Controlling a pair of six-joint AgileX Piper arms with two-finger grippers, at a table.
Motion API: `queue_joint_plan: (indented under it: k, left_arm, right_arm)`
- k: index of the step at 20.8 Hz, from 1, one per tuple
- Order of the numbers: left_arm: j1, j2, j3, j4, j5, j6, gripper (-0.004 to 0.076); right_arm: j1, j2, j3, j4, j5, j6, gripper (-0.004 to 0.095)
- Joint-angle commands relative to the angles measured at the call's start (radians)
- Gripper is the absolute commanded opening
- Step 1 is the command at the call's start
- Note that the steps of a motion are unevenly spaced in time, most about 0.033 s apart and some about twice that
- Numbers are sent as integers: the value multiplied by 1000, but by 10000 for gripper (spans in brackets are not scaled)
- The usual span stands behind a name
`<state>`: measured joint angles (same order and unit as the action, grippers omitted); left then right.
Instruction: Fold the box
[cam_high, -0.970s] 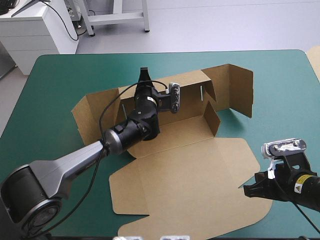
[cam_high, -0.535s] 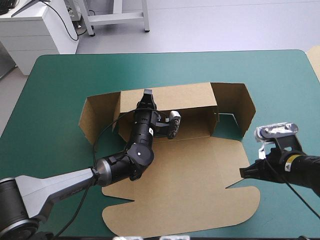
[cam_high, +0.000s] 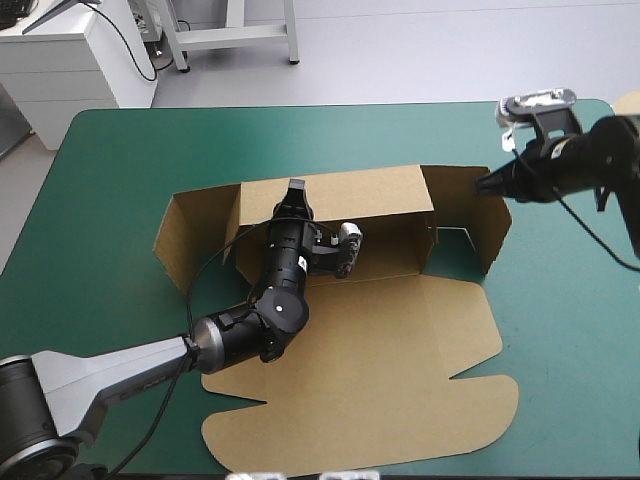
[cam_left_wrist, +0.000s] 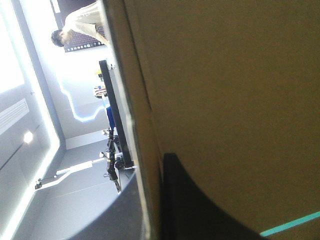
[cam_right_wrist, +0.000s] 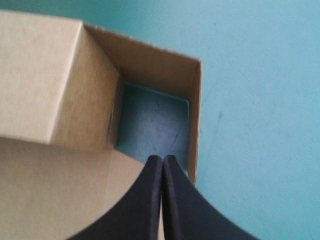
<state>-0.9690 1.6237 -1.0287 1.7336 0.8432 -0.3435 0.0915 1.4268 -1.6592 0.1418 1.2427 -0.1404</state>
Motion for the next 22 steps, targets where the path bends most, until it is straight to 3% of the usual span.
queue_joint_plan:
  k: [1, 4, 7, 11, 13, 16, 20, 22]
  left_arm:
    - [3, -37, -71, 55, 44, 32, -8]
    - [3, -37, -110, 55, 30, 64, -8]
    - [3, -37, -115, 55, 34, 190, -8]
    - [3, -37, -115, 55, 34, 200, -8]
    - [3, -37, -115, 55, 34, 200, -8]
    - [3, -37, -115, 55, 34, 198, -8]
    - [3, -37, -115, 54, 40, 187, -8]
    - [9, -37, -115, 54, 38, 142, -8]
  right_arm:
    - [-127, 129, -200, 209, 3, -65, -21]
    - [-148, 228, -290, 226, -23, -67, -21]
    - [-148, 281, -301, 231, -103, -51, -21]
    - [-148, 350, -306, 233, -187, -51, -21]
    - [-148, 409, -329, 291, -239, -51, -21]
    - [-148, 464, -359, 326, -186, -51, -21]
    - [-148, 500, -366, 311, 3, -78, -21]
    - [-158, 491, -366, 314, 3, -81, -21]
